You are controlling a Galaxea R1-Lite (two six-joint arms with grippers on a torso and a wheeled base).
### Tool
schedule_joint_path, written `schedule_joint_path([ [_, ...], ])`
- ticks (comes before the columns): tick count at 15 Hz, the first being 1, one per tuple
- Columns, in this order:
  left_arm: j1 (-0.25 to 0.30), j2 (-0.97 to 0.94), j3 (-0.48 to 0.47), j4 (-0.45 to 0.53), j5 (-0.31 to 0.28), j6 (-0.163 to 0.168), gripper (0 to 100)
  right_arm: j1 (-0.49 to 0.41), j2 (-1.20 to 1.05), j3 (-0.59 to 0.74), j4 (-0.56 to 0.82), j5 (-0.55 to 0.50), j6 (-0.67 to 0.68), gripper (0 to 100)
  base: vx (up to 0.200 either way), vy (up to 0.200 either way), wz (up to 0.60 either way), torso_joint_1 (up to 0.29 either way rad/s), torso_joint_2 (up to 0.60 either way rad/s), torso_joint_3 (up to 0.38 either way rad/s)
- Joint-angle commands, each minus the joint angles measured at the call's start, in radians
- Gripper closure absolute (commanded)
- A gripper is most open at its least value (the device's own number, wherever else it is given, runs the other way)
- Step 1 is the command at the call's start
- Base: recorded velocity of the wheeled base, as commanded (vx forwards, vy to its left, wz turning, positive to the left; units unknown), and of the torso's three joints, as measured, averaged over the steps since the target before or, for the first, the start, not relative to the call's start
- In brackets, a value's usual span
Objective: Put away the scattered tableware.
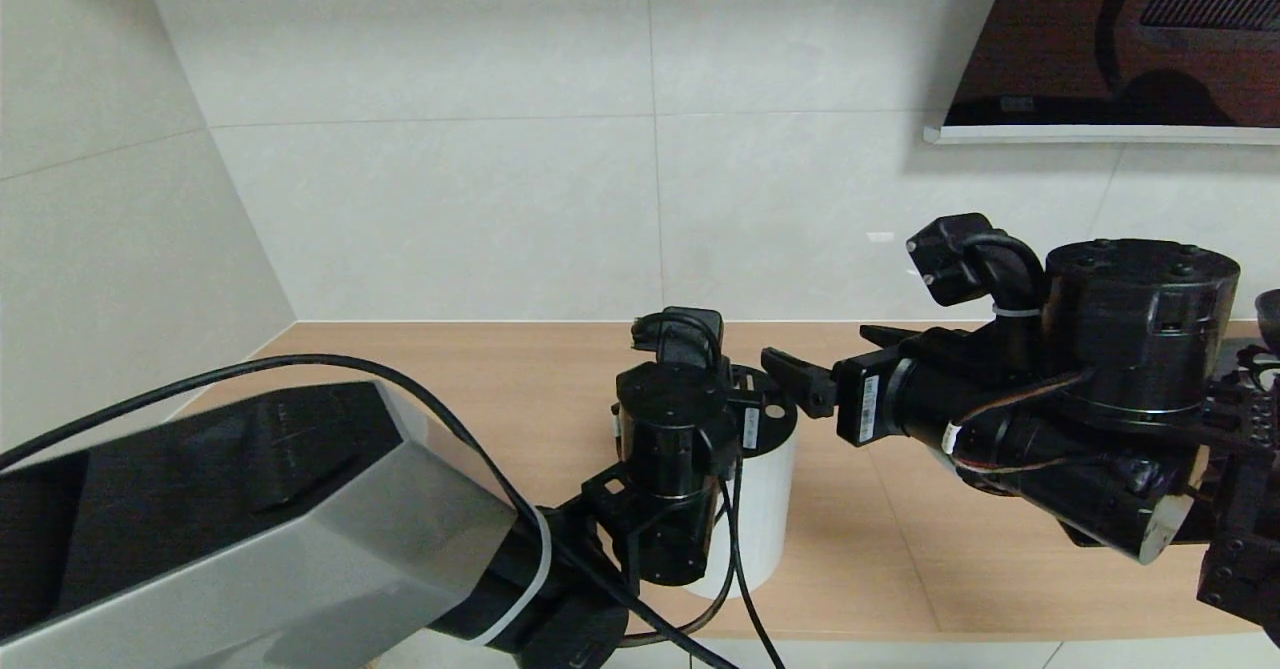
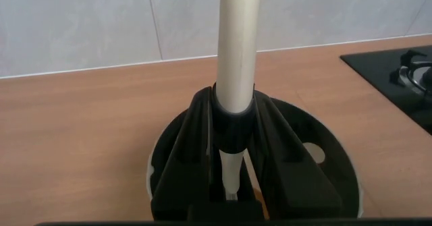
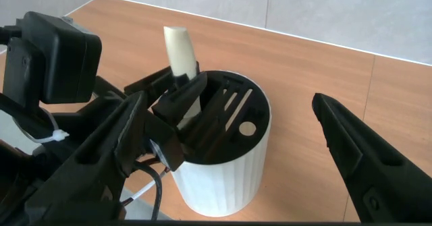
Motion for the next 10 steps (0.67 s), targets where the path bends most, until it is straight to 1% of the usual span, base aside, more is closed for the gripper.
schedule_joint_path([
  [1,0.001,-0.003,0.000,0.000,0.005,0.000,0,0.000,0.002,0.000,-0.001,0.000,0.000,0,0.000,0.000,0.00,0.000,0.00,0.000],
  [6,0.001,-0.004,0.002,-0.001,0.005,-0.002,0,0.000,-0.001,0.002,-0.001,-0.001,0.000,0,0.000,0.000,0.00,0.000,0.00,0.000],
  [8,0.001,-0.010,0.006,-0.028,0.005,0.000,0,0.000,-0.001,0.002,-0.001,-0.001,0.000,0,0.000,0.000,0.00,0.000,0.00,0.000],
  [9,-0.001,-0.029,0.020,-0.031,0.007,0.000,0,0.000,-0.003,0.002,-0.001,-0.001,0.000,0,0.000,0.000,0.00,0.000,0.00,0.000],
  [10,-0.001,-0.116,0.109,-0.035,-0.009,0.003,0,0.000,0.000,0.002,-0.001,-0.003,0.002,0,0.000,0.000,0.00,0.000,0.00,0.000],
])
